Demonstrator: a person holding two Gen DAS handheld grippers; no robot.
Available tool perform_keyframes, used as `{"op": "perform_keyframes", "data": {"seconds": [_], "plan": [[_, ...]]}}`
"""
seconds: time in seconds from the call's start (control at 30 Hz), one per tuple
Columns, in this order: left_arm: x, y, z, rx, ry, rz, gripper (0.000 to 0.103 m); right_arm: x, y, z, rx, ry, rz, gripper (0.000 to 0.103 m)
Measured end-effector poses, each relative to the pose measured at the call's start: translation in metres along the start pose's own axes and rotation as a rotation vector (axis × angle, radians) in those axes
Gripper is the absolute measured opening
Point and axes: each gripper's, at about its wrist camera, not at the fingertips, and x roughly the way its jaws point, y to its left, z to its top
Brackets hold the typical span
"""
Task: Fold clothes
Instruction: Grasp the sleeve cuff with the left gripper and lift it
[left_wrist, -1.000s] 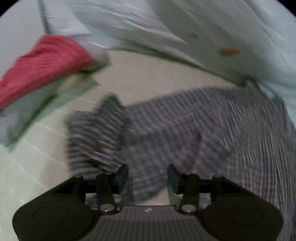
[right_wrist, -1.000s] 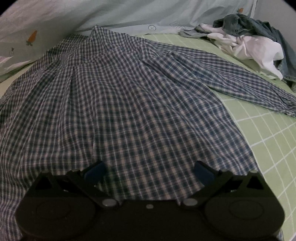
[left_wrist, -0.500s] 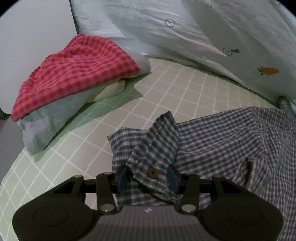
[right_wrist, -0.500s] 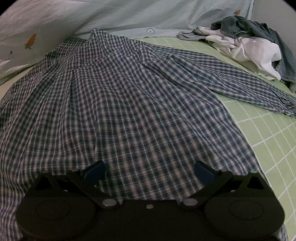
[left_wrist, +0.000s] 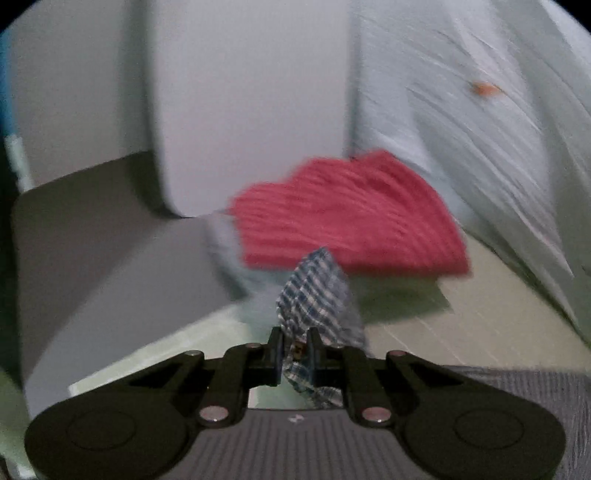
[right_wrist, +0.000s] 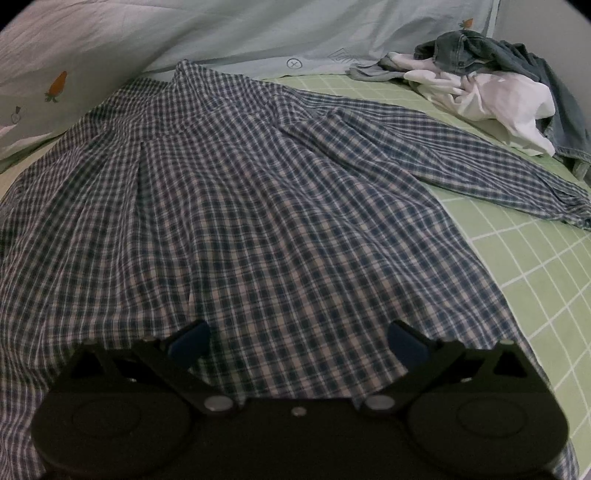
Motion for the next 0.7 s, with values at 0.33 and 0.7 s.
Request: {"op": "perform_keyframes", "data": {"seconds": [0.33, 0.7], "plan": [[0.034, 0.028, -0.029, -0.078, 0.197, 0.125, 0.024, 0.002, -0.001, 0.005, 0.004, 0.024, 0.004, 0.103], [0.045, 0.014, -0.031, -0.030, 0.221, 0.163, 0.060, 0.009, 0.021, 0.049, -0.066, -0.046, 0.080, 0.103]]}}
